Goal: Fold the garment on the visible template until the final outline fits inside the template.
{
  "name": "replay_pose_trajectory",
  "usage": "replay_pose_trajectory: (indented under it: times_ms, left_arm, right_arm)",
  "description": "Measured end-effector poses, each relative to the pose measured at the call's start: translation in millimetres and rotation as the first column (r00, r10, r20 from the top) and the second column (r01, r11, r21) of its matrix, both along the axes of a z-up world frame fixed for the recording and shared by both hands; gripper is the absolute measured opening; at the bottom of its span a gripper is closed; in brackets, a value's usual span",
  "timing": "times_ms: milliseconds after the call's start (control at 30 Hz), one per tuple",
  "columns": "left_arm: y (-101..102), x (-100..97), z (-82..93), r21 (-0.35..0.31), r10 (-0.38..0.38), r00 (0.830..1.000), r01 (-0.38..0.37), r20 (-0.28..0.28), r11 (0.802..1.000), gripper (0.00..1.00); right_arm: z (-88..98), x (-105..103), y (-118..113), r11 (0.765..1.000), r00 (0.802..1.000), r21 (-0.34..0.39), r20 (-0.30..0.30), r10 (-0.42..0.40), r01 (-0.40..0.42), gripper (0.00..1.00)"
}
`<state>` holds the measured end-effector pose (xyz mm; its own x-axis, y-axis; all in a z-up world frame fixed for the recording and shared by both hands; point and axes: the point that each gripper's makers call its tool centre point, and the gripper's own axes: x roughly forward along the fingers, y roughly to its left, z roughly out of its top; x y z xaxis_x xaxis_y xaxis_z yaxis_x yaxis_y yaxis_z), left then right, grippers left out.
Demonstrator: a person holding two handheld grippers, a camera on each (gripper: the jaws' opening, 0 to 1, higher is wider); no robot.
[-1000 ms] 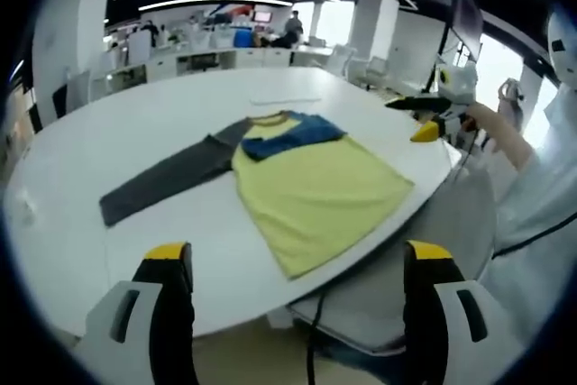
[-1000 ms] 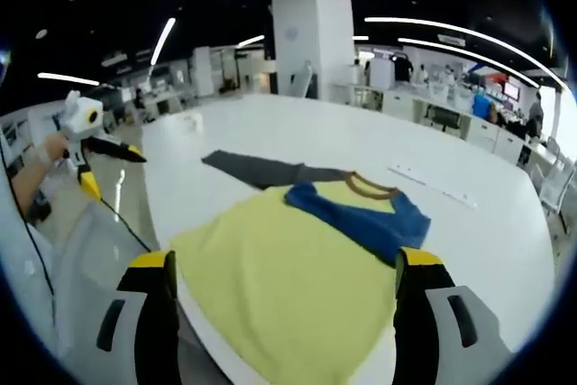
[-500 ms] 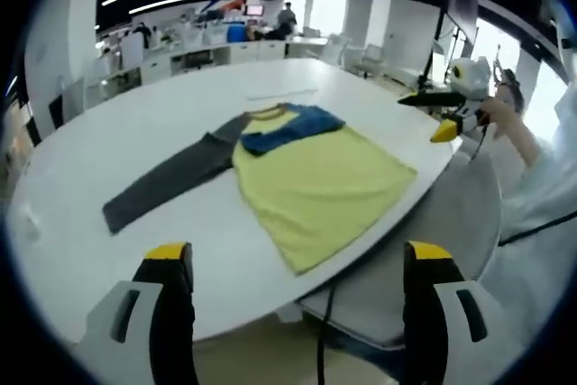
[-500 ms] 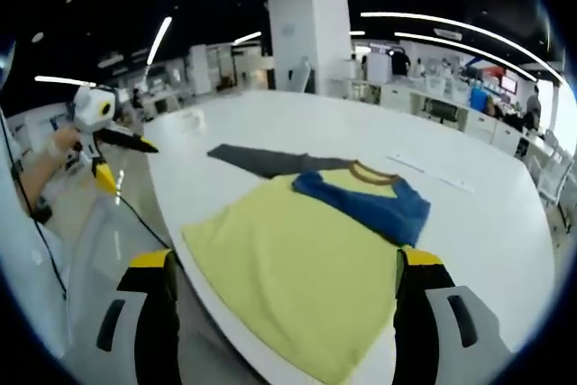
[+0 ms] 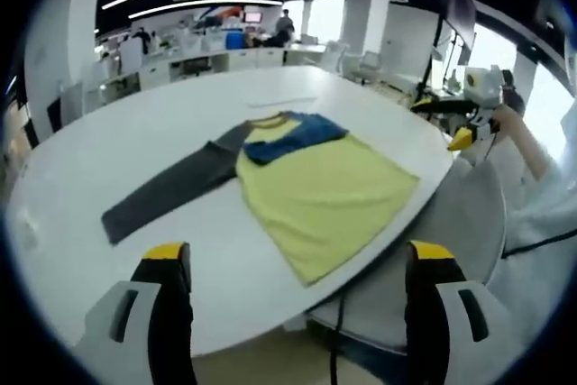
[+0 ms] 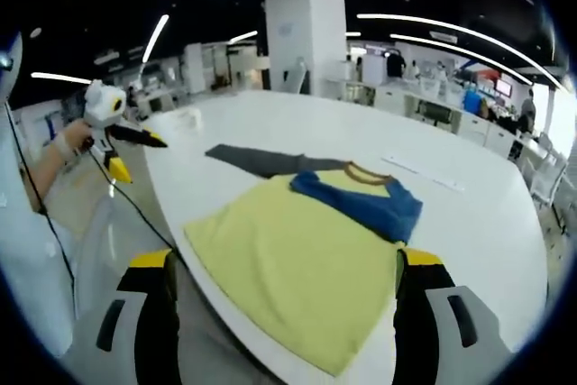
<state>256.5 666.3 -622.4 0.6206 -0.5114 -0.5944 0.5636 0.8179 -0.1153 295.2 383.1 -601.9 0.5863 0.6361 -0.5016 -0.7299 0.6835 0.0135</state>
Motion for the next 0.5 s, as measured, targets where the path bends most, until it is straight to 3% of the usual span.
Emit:
replay_pose_trajectory:
  times_ms: [500]
  left_arm:
    - [14.6, 30.4, 3.9, 0.003, 0.008, 0.999, -0.008, 0.038, 1.000, 0.95]
  right_arm:
    - [-6.0, -8.9, 2.8, 1.000, 1.000, 0.019, -0.030, -0.011, 0.011, 1.00]
